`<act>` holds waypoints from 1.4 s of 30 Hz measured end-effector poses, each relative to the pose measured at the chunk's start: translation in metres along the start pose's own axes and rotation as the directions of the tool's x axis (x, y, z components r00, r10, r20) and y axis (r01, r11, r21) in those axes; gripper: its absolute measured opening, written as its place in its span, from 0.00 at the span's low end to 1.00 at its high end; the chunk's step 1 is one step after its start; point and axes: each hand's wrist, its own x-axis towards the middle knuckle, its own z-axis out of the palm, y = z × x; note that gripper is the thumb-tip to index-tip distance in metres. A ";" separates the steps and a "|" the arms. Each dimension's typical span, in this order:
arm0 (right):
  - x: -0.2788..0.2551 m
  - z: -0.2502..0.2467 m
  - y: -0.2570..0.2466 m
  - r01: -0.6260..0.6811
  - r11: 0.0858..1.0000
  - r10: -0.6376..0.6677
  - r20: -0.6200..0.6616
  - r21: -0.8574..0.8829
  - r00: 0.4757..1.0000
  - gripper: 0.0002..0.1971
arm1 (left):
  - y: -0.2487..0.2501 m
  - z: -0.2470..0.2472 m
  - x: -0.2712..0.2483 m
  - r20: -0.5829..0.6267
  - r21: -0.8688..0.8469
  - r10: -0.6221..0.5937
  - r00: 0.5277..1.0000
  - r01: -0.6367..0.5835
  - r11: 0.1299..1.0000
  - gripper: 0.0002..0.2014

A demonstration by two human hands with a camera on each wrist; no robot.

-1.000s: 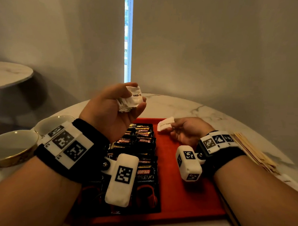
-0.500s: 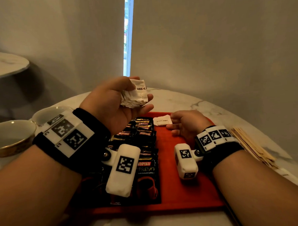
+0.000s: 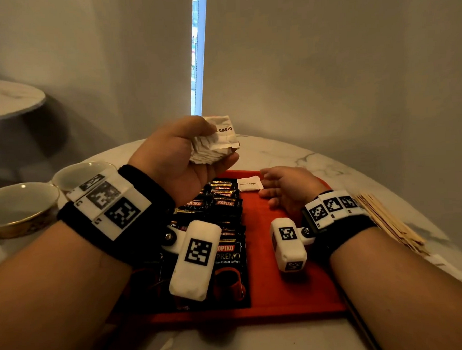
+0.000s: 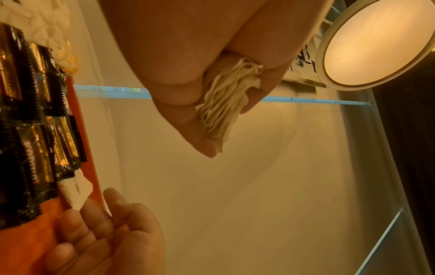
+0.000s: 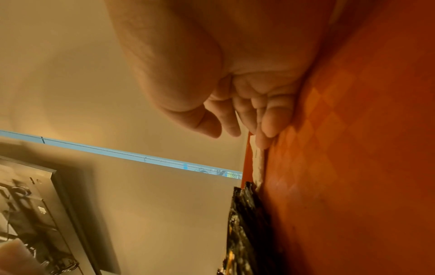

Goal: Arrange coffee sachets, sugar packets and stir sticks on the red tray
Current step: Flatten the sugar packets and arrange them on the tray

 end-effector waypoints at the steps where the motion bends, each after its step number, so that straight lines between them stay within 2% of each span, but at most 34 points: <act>1: 0.000 0.000 0.000 0.004 1.000 -0.004 -0.012 0.007 1.000 0.08 | 0.000 0.000 0.000 -0.006 0.000 0.000 1.000 0.000 1.000 0.12; 16: 0.007 0.000 0.001 0.004 0.999 -0.001 -0.054 0.038 0.999 0.08 | -0.006 0.004 -0.001 0.007 0.009 -0.010 1.000 0.010 1.000 0.10; 20: -0.003 0.000 -0.017 0.116 0.978 -0.102 -0.091 0.171 0.991 0.09 | -0.006 0.003 -0.003 0.040 0.070 -0.054 0.998 0.052 0.996 0.15; 22: -0.022 0.003 -0.035 0.193 0.950 -0.200 0.004 0.246 0.980 0.13 | -0.006 0.003 -0.003 0.038 0.092 -0.068 0.997 0.064 0.994 0.15; 25: -0.052 0.007 -0.054 0.294 0.923 -0.347 0.205 0.250 0.915 0.20 | -0.006 0.002 -0.003 0.030 0.100 -0.066 0.997 0.063 0.993 0.11; 27: -0.064 0.013 -0.060 0.328 0.925 -0.374 0.317 0.191 0.872 0.20 | -0.006 0.001 -0.003 0.029 0.100 -0.063 0.998 0.059 0.993 0.12; 29: -0.071 0.019 -0.060 0.347 0.925 -0.381 0.363 0.158 0.850 0.14 | -0.006 0.002 -0.003 0.024 0.098 -0.054 0.998 0.052 0.994 0.16; 31: -0.075 0.024 -0.061 0.352 0.921 -0.388 0.349 0.166 0.853 0.04 | -0.007 0.002 -0.003 0.006 0.099 -0.048 0.999 0.047 0.994 0.19; 32: -0.076 0.026 -0.060 0.353 0.919 -0.394 0.334 0.178 0.856 0.03 | -0.008 0.001 -0.002 0.000 0.100 -0.047 0.999 0.046 0.994 0.20; 37: -0.076 0.025 -0.062 0.361 0.907 -0.413 0.279 0.219 0.867 0.07 | -0.008 -0.001 0.000 -0.005 0.102 -0.042 0.999 0.042 0.994 0.23; 42: -0.073 0.023 -0.064 0.319 0.859 -0.435 0.244 0.400 0.867 0.06 | -0.006 -0.001 0.002 -0.057 0.100 -0.044 0.997 0.050 0.994 0.11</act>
